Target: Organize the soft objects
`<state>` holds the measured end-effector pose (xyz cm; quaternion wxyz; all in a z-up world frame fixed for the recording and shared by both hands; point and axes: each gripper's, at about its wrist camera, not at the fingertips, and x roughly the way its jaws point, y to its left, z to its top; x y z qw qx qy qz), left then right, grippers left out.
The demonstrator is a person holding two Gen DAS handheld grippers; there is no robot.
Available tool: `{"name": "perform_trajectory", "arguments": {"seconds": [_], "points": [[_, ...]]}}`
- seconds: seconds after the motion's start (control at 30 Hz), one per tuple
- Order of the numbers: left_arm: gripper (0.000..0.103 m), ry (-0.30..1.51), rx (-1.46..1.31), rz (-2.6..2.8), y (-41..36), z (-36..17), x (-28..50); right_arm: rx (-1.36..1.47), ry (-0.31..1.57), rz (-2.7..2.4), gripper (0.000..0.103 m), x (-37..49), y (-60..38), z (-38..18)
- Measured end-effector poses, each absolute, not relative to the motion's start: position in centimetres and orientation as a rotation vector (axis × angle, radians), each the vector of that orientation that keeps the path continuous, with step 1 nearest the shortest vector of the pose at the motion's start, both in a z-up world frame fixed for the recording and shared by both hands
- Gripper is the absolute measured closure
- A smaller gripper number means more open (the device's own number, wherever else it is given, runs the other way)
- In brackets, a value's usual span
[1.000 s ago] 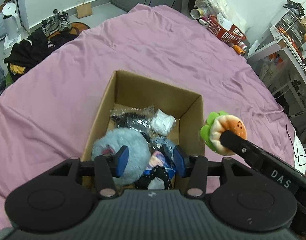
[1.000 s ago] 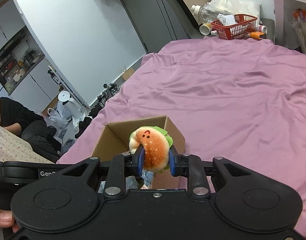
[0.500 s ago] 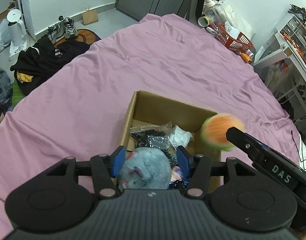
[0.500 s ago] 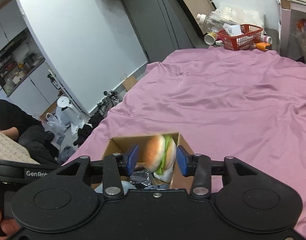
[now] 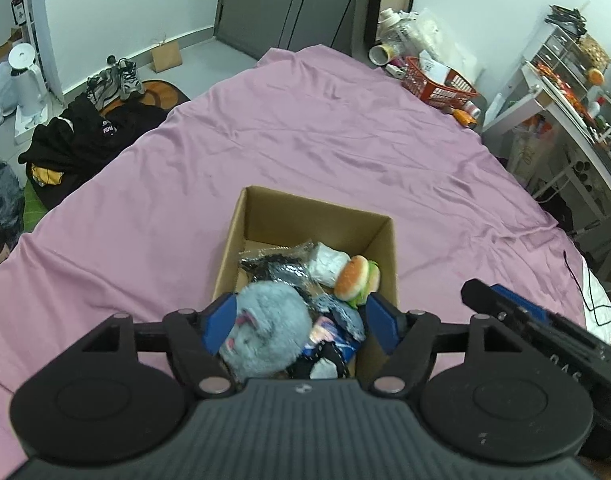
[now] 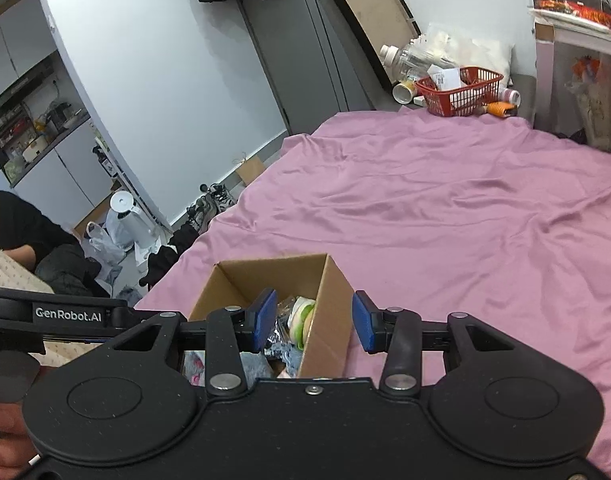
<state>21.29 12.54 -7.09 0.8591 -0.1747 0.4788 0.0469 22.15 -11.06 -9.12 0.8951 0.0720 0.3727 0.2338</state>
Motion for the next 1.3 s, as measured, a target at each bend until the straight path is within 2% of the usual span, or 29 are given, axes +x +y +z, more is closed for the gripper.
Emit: {"name": "perform_trajectory", "arguments": {"seconds": [0.1,0.3,0.4,0.47,0.57,0.77,0.93,1.3], "points": [[0.027,1.001,-0.360,0.101,12.0,-6.4,20.4,0.142,0.779,0.488,0.058,21.3,-11.7,-8.2],[0.025,0.973,-0.336,0.085,11.0,-4.6,18.5,0.153,0.790,0.464,0.052,19.8,-13.4,-7.2],[0.024,0.968,-0.328,0.090,10.6,-4.1,17.9,0.169,0.780,0.458,0.040,18.9,-14.4,-6.3],[0.024,0.967,-0.314,0.090,10.1,-3.7,17.4,0.180,0.767,0.450,0.029,18.3,-15.1,-5.7],[0.018,0.954,-0.301,0.086,9.5,-2.9,16.5,0.173,0.738,0.425,0.017,17.0,-15.8,-4.6],[0.008,0.917,-0.299,0.081,8.5,-1.8,14.6,0.149,0.705,0.398,0.003,14.7,-16.5,-3.0],[0.001,0.901,-0.289,0.082,7.9,-1.2,13.0,0.121,0.692,0.377,0.000,13.4,-16.8,-2.5],[0.001,0.879,-0.246,0.059,7.2,-0.5,9.6,0.131,0.705,0.337,0.000,10.6,-17.9,-2.3]]}}
